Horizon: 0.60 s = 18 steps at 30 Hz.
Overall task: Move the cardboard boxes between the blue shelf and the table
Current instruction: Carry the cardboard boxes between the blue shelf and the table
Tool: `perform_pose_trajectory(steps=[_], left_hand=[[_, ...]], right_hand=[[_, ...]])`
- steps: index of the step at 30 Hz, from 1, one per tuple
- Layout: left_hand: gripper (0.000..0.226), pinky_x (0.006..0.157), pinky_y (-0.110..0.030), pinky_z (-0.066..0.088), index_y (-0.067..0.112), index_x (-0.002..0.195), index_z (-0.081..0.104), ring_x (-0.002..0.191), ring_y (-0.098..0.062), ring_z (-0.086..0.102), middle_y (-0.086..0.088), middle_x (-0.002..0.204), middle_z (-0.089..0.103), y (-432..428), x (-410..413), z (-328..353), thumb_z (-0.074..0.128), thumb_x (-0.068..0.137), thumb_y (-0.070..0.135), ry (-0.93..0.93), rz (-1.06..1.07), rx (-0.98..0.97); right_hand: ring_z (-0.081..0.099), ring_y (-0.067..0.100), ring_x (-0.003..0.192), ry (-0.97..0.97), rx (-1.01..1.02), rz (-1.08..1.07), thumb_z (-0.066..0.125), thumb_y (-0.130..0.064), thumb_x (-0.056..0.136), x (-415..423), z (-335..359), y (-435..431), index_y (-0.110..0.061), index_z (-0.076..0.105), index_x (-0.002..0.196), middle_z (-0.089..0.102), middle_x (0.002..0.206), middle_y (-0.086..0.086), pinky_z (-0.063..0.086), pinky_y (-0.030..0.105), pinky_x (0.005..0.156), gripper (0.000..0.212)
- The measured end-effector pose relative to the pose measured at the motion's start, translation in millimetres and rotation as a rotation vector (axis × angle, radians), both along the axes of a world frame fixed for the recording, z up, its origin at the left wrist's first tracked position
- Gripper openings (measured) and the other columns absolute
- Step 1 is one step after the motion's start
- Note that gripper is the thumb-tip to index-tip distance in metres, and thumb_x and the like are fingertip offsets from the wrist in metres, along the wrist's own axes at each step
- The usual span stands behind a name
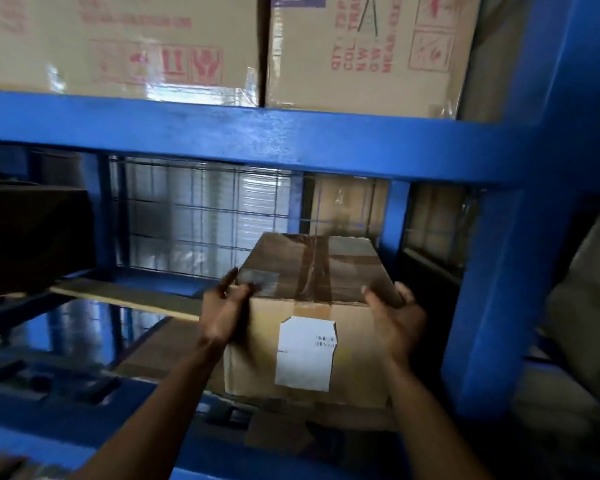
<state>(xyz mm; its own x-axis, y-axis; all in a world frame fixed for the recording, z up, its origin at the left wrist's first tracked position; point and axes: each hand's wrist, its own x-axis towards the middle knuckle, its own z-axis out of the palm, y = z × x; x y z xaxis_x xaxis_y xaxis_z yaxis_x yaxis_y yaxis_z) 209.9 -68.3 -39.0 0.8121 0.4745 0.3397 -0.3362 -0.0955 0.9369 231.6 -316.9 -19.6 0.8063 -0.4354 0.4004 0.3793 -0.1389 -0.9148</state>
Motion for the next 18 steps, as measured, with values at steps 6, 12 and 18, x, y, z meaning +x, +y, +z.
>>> perform_pose_trajectory(steps=[6,12,18], left_hand=[[0.086,0.096,-0.033,0.046,0.025,0.138,0.055,0.109,-0.016,0.061,0.002,0.108,0.068,-6,24,-5,0.066,0.060,0.060,0.032,-0.032,-0.009],[0.066,0.104,-0.041,0.043,0.024,0.141,0.051,0.123,-0.024,0.053,-0.011,0.132,0.060,5,39,6,0.068,0.082,0.050,0.027,0.047,0.085],[0.073,0.107,-0.035,0.038,0.054,0.136,0.039,0.128,-0.007,0.044,0.017,0.139,0.048,26,39,2,0.075,0.073,0.056,-0.106,-0.043,0.396]], right_hand=[[0.061,0.025,0.112,0.057,-0.056,-0.146,0.075,-0.041,0.082,17,-7,9,-0.015,0.059,0.129,0.066,0.118,0.006,0.038,0.029,0.090,0.056],[0.056,0.017,0.117,0.058,-0.092,0.033,0.088,-0.030,0.069,27,-5,14,-0.019,0.045,0.142,0.058,0.132,0.003,0.041,0.026,0.090,0.085],[0.030,0.026,0.143,0.065,-0.327,-0.012,0.095,-0.030,0.056,44,-12,16,-0.025,0.016,0.156,0.028,0.157,0.004,0.031,0.043,0.114,0.127]])
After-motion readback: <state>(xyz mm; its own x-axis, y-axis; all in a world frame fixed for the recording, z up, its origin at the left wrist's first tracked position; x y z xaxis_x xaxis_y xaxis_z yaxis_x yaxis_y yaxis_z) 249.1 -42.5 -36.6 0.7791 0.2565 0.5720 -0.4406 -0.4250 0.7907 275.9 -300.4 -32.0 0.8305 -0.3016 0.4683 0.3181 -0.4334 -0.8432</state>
